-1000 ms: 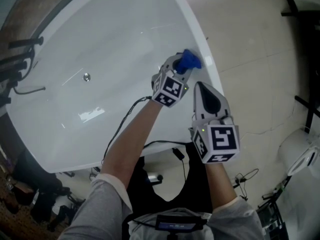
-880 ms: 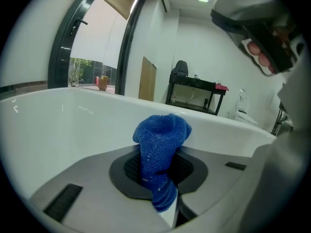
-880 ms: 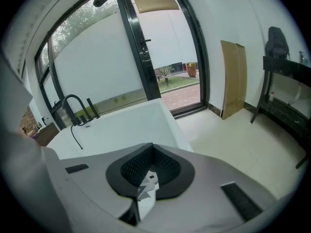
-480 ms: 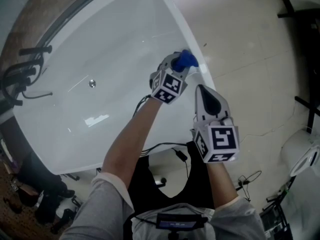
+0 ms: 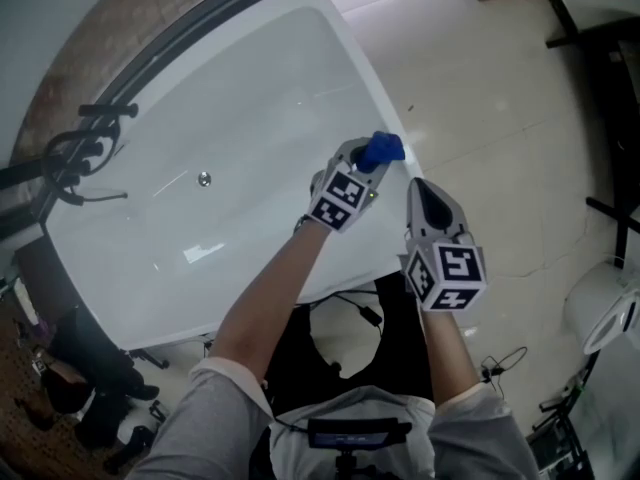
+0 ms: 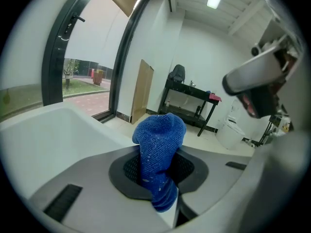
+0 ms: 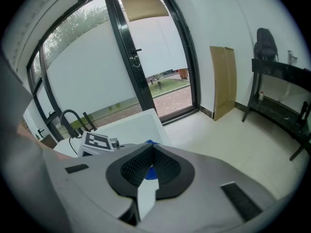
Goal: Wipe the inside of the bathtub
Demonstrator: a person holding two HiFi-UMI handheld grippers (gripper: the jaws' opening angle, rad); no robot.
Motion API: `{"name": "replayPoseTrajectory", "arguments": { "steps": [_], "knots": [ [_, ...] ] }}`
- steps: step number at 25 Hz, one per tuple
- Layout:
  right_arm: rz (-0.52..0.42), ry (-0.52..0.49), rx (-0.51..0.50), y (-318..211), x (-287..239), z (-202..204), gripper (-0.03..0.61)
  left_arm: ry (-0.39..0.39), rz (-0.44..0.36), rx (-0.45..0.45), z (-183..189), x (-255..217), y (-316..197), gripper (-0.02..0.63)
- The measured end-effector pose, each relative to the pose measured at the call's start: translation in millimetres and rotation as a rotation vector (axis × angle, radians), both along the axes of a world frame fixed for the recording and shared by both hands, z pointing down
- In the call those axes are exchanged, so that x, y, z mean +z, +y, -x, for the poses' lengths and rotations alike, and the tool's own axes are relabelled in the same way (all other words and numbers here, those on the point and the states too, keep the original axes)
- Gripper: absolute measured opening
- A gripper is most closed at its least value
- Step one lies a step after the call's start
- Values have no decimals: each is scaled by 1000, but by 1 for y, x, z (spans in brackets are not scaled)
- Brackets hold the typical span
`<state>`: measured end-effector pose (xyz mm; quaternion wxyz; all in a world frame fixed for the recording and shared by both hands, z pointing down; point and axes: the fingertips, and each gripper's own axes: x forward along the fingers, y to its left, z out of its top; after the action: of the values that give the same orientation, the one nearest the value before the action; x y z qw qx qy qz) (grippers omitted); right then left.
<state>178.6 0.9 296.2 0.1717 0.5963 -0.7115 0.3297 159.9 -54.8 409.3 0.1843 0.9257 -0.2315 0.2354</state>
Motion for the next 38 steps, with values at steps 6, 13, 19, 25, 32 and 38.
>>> {"name": "replayPoseTrajectory", "arguments": {
  "steps": [6, 13, 19, 25, 32, 38],
  "knots": [
    [0, 60, -22, 17, -26, -4, 6, 30, -15, -62, 59, -72, 40, 75],
    [-16, 96, -99, 53, -65, 30, 6, 14, -53, -303, 182, -152, 98, 75],
    [-24, 128, -134, 97, -102, 97, 6, 9, -101, -448, 314, -209, 150, 75],
    [-11, 119, -125, 150, -129, 139, 6, -15, -129, -499, 400, -248, 198, 75],
    [-24, 88, -244, 175, -150, 172, 6, -35, -165, -694, 465, -279, 263, 77],
    [-78, 72, -376, 186, -158, 185, 6, -68, -194, -876, 487, -300, 324, 77]
  ]
}}
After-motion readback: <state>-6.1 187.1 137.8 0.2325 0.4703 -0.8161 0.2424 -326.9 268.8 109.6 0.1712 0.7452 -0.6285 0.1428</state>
